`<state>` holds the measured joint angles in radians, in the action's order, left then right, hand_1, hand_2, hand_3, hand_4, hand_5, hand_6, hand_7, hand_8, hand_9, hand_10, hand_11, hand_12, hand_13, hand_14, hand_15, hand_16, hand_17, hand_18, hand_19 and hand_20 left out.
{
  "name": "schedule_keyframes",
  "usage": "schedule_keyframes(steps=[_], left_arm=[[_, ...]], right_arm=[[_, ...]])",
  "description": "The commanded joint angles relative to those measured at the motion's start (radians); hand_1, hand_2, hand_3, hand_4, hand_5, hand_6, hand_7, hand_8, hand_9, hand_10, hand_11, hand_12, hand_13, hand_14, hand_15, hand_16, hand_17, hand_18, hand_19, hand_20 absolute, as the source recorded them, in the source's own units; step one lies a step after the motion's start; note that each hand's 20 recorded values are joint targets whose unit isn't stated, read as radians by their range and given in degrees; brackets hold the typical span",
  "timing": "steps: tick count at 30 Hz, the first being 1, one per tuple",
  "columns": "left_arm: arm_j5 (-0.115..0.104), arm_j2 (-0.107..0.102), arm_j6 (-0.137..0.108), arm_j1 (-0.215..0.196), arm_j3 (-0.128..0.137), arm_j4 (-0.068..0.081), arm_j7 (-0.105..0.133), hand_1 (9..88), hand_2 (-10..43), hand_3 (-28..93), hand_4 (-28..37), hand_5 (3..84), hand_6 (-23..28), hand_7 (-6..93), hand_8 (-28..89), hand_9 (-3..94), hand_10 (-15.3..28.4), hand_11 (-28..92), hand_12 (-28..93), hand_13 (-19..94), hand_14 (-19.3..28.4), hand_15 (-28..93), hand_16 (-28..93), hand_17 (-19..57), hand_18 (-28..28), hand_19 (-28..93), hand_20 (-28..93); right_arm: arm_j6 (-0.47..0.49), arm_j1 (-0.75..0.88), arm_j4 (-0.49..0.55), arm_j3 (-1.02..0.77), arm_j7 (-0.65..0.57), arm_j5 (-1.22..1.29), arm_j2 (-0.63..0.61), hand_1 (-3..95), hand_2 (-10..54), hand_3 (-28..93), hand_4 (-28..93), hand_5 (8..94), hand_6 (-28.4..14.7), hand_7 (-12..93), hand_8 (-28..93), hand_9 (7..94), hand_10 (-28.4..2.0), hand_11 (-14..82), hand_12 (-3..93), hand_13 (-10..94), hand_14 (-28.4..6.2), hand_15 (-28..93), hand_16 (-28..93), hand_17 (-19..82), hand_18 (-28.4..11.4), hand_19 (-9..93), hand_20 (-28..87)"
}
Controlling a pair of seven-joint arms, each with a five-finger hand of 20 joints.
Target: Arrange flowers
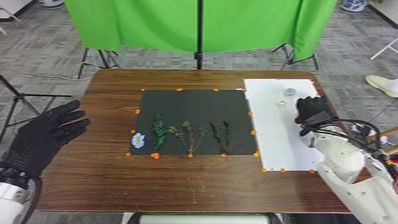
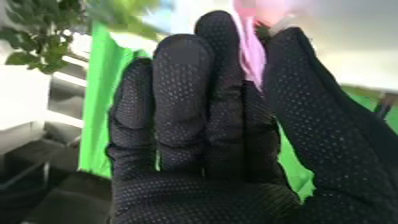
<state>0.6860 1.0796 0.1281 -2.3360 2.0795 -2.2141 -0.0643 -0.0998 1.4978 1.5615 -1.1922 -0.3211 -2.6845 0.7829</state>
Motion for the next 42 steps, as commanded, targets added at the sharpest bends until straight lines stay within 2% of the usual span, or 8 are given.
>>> schedule_keyframes(steps=[1, 12, 21, 27, 29, 36, 38, 42], left_arm=[[0.005, 0.016, -0.010, -0.022, 0.007, -0.006, 0.000, 25.8, 0.3, 72, -25.4, 35.7, 3.5, 20.1, -11, 30.6, 12.3, 27, 15, 24, 15.5, 41, -3, -8.2, 21.9, 48, 8], [0.006, 0.012, -0.011, -0.016, 0.002, -0.006, -0.001, 25.7, 0.3, 72, -25.5, 35.8, 3.5, 20.1, -11, 30.7, 12.3, 27, 15, 24, 15.5, 41, -3, -8.2, 21.9, 48, 8], [0.003, -0.011, -0.010, 0.017, -0.001, 0.001, -0.017, 25.7, 0.3, 72, -25.5, 35.8, 3.5, 20.1, -11, 30.7, 12.4, 27, 15, 24, 15.5, 41, -3, -8.2, 22.0, 48, 8], [0.002, -0.042, -0.012, 0.053, -0.022, 0.012, -0.015, 25.7, 0.3, 72, -25.6, 35.7, 3.5, 20.1, -11, 30.6, 12.4, 27, 15, 24, 15.5, 41, -3, -8.2, 21.9, 48, 8], [0.001, -0.050, -0.007, 0.061, -0.021, 0.010, -0.016, 25.7, 0.3, 72, -25.6, 35.7, 3.5, 20.1, -11, 30.6, 12.4, 27, 15, 24, 15.5, 41, -3, -8.2, 22.0, 48, 8], [-0.002, -0.117, -0.006, 0.147, -0.050, 0.034, -0.021, 25.8, 0.4, 72, -25.5, 35.7, 3.5, 20.1, -11, 30.7, 12.4, 27, 15, 24, 15.5, 41, -3, -8.2, 22.0, 48, 8], [-0.002, -0.140, -0.006, 0.182, -0.067, 0.046, -0.023, 25.8, 0.3, 72, -25.5, 35.8, 3.5, 20.1, -11, 30.7, 12.4, 27, 15, 24, 15.5, 41, -3, -8.2, 21.9, 48, 8], [-0.002, -0.155, -0.001, 0.203, -0.079, 0.045, -0.022, 25.7, 0.3, 72, -25.5, 35.8, 3.5, 20.1, -11, 30.7, 12.4, 27, 15, 24, 15.6, 41, -3, -8.1, 21.9, 48, 8]], right_arm=[[-0.095, -0.042, 0.029, -0.004, 0.014, -0.018, 0.011, 49.7, -9.5, 82, -28, 73.5, 3.4, 42, -15, 86.1, -2.4, 17.4, 42.7, 72, -0.8, 56, 35, 27, -15.4, 76, 41], [-0.147, -0.208, 0.113, 0.104, 0.066, 0.030, 0.084, 47.4, -9.5, 86, -28, 74.6, 3.3, 42, -15, 86.2, -2.9, 16.6, 43.6, 72, -1.0, 56, 36, 27, -15.6, 77, 41], [-0.111, -0.411, -0.012, 0.311, 0.161, 0.058, 0.334, 47.5, -9.5, 85, -28, 76.0, 4.0, 41, -14, 87.6, -2.8, 15.6, 43.5, 73, -1.9, 61, 34, 27, -15.7, 77, 42], [-0.016, -0.464, -0.073, 0.409, 0.217, 0.035, 0.473, 47.8, -9.5, 85, -28, 76.8, 4.2, 39, -13, 88.1, -2.8, 15.3, 43.4, 73, -2.2, 63, 34, 27, -15.8, 77, 42], [0.003, -0.466, -0.090, 0.436, 0.233, -0.004, 0.514, 47.9, -9.5, 85, -28, 77.5, 4.3, 38, -13, 88.9, -2.8, 14.9, 43.3, 73, -2.3, 63, 33, 27, -15.8, 77, 42], [0.005, -0.482, -0.209, 0.459, 0.264, -0.076, 0.634, 47.8, -9.5, 84, -28, 80.1, 5.4, 34, -12, 90.4, -2.7, 12.4, 41.2, 74, -2.0, 64, 32, 27, -15.9, 77, 42], [0.001, -0.490, -0.239, 0.467, 0.256, -0.089, 0.657, 48.0, -9.5, 83, -28, 80.9, 5.7, 32, -11, 90.9, -2.7, 11.6, 40.4, 74, -2.0, 64, 32, 27, -15.9, 77, 42], [0.001, -0.492, -0.252, 0.504, 0.229, -0.116, 0.676, 48.1, -9.5, 83, -28, 81.3, 5.8, 31, -11, 91.3, -2.5, 10.5, 39.6, 74, -2.1, 64, 32, 27, -15.9, 77, 42]])
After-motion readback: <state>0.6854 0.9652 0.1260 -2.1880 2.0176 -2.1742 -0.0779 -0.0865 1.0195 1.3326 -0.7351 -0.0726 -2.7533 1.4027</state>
